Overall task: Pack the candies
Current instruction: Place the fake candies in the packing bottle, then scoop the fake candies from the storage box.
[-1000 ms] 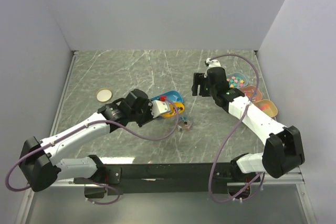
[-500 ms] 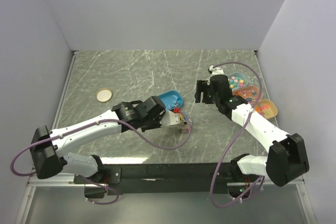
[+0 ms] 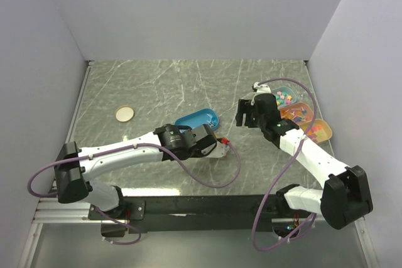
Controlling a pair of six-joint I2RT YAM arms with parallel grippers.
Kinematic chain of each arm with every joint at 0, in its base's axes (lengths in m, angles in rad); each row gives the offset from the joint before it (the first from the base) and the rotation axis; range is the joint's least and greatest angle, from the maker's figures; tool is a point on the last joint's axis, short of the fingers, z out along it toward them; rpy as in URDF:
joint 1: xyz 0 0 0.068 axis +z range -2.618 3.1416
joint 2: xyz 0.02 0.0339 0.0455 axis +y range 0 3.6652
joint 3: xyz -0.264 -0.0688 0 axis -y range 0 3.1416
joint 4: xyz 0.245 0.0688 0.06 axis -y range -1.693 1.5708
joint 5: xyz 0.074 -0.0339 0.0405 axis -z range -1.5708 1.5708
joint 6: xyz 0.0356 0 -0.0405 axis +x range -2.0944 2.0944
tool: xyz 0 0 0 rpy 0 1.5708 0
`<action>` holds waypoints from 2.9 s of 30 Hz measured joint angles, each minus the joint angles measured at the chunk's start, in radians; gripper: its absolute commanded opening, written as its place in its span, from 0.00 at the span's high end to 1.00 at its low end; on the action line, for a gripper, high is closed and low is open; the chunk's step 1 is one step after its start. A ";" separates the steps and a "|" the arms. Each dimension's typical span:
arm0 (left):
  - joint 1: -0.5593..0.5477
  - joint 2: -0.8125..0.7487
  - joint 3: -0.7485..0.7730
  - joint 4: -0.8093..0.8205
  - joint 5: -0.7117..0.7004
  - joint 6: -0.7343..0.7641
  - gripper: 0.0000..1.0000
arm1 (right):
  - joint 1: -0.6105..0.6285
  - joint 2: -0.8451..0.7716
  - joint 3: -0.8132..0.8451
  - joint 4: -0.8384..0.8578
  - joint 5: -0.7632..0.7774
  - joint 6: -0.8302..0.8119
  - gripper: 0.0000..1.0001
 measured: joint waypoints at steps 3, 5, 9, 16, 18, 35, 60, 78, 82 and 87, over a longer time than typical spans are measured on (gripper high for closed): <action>-0.019 0.024 0.024 -0.023 -0.039 0.003 0.99 | -0.001 -0.002 -0.003 0.001 0.000 0.000 0.19; -0.030 0.039 0.035 -0.038 -0.065 0.008 0.99 | -0.001 -0.006 -0.007 0.006 -0.001 0.000 0.20; -0.048 0.063 0.053 -0.063 -0.108 0.018 0.99 | -0.001 -0.016 -0.020 0.006 -0.004 0.000 0.19; -0.066 0.078 0.089 -0.087 -0.153 0.035 0.99 | -0.002 -0.019 -0.028 0.015 -0.049 -0.003 0.21; -0.067 0.079 0.098 -0.085 -0.154 0.037 0.99 | -0.002 -0.018 -0.027 0.020 -0.079 -0.004 0.22; 0.226 -0.045 0.007 0.110 0.034 -0.116 0.99 | -0.003 0.428 0.236 0.051 -0.345 0.043 0.36; 0.459 -0.133 -0.161 0.254 0.162 -0.219 0.99 | -0.003 0.723 0.420 0.046 -0.426 0.053 0.97; 0.462 -0.180 -0.137 0.231 0.171 -0.191 0.99 | 0.002 0.683 0.420 -0.045 -0.295 -0.068 0.96; 0.461 -0.180 -0.143 0.225 0.180 -0.183 0.99 | 0.031 0.673 0.427 -0.066 -0.223 -0.106 0.93; 0.430 -0.178 -0.164 0.206 0.200 -0.158 0.99 | 0.069 0.673 0.443 -0.080 -0.162 -0.139 0.89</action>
